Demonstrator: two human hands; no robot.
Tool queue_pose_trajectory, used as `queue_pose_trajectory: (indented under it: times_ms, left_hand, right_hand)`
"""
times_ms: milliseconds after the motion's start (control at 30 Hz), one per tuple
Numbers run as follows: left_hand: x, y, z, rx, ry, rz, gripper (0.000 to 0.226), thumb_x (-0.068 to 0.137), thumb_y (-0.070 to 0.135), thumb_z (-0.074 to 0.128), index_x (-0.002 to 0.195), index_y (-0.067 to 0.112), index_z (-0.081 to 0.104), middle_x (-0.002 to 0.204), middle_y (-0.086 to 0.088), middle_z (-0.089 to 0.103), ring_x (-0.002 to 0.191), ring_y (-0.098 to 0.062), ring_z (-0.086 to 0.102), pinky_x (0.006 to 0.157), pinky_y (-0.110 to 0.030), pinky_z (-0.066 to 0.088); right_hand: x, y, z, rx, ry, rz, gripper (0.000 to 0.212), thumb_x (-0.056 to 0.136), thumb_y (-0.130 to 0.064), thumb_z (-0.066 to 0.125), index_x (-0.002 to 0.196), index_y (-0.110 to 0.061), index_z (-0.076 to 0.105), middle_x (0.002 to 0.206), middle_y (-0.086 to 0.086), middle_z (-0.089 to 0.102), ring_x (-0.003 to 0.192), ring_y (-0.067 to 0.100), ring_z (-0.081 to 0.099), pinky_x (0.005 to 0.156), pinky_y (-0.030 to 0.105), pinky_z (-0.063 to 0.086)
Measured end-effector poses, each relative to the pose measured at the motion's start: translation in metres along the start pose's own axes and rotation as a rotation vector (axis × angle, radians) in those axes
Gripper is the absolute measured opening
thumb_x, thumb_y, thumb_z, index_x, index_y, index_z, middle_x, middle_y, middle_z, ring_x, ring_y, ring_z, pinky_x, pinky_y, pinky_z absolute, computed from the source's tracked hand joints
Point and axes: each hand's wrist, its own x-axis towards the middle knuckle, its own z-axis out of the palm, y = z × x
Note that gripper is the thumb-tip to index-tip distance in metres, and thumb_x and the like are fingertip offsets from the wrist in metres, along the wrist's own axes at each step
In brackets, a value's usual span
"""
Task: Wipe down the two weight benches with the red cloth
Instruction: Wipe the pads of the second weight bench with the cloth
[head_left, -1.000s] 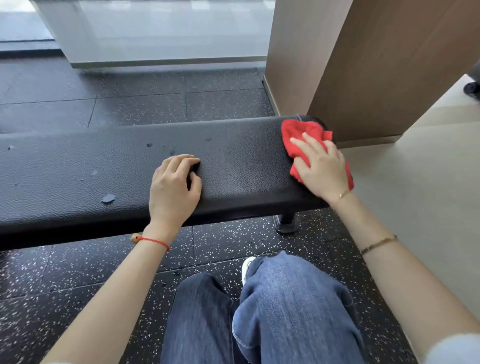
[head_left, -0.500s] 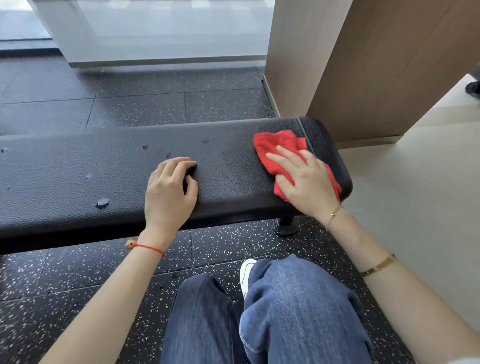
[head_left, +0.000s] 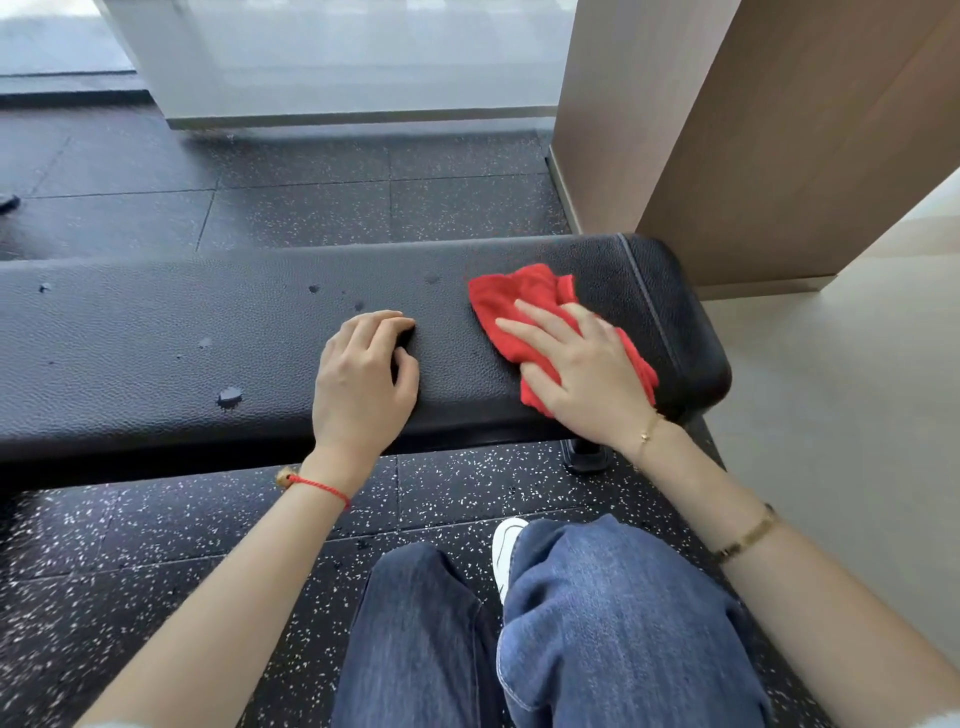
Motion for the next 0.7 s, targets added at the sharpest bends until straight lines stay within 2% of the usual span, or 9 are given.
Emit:
queue_pose_trajectory:
  times_ms: [133, 300, 400, 533, 600, 700]
  left_hand:
    - [0.000, 0.000, 0.000, -0.010, -0.005, -0.003, 0.028, 0.091, 0.017, 0.050, 0.115, 0.014, 0.064, 0.122, 0.000, 0.064, 0.116, -0.023, 0.055, 0.103, -0.038, 0.043]
    - [0.001, 0.003, 0.001, 0.012, -0.005, -0.016, 0.030, 0.090, 0.018, 0.048, 0.114, 0.014, 0.064, 0.121, 0.000, 0.064, 0.116, -0.023, 0.055, 0.103, -0.038, 0.043]
    - [0.001, 0.002, 0.000, 0.007, -0.002, -0.019, 0.028, 0.089, 0.017, 0.049, 0.113, 0.014, 0.064, 0.119, 0.000, 0.064, 0.115, -0.023, 0.056, 0.102, -0.038, 0.044]
    - [0.000, 0.002, -0.001, -0.002, -0.001, -0.018, 0.028, 0.089, 0.015, 0.052, 0.113, 0.014, 0.065, 0.120, 0.000, 0.065, 0.115, -0.023, 0.056, 0.101, -0.038, 0.043]
    - [0.000, 0.001, -0.001, -0.005, -0.005, -0.015, 0.028, 0.089, 0.015, 0.052, 0.114, 0.014, 0.065, 0.121, 0.000, 0.065, 0.116, -0.024, 0.056, 0.102, -0.038, 0.043]
    - [-0.001, 0.000, -0.002, -0.012, -0.022, -0.016, 0.028, 0.090, 0.015, 0.052, 0.115, 0.014, 0.065, 0.122, 0.000, 0.065, 0.118, -0.023, 0.055, 0.103, -0.037, 0.043]
  right_hand:
    - [-0.011, 0.041, -0.009, -0.014, 0.071, 0.129, 0.050, 0.089, -0.041, 0.044, 0.139, -0.042, 0.047, 0.150, -0.016, 0.040, 0.129, 0.027, 0.040, 0.111, 0.041, 0.028]
    - [0.043, 0.063, -0.010, -0.034, 0.060, 0.407, 0.047, 0.094, -0.037, 0.044, 0.141, -0.042, 0.043, 0.155, -0.011, 0.034, 0.137, 0.032, 0.030, 0.112, 0.041, 0.021]
    - [0.071, 0.033, -0.005, -0.039, 0.009, 0.332, 0.049, 0.094, -0.039, 0.042, 0.143, -0.042, 0.040, 0.157, -0.012, 0.030, 0.136, 0.032, 0.030, 0.112, 0.040, 0.021]
    - [0.043, -0.019, 0.008, -0.044, -0.032, 0.080, 0.051, 0.092, -0.041, 0.041, 0.143, -0.044, 0.039, 0.155, -0.015, 0.033, 0.135, 0.031, 0.032, 0.113, 0.041, 0.021]
    - [0.015, -0.023, 0.007, -0.019, -0.020, 0.001, 0.053, 0.089, -0.041, 0.040, 0.142, -0.044, 0.041, 0.153, -0.017, 0.036, 0.133, 0.030, 0.035, 0.113, 0.043, 0.024]
    - [-0.009, 0.003, 0.000, 0.002, 0.054, 0.039, 0.051, 0.088, -0.041, 0.042, 0.139, -0.043, 0.046, 0.150, -0.018, 0.040, 0.129, 0.026, 0.040, 0.111, 0.041, 0.029]
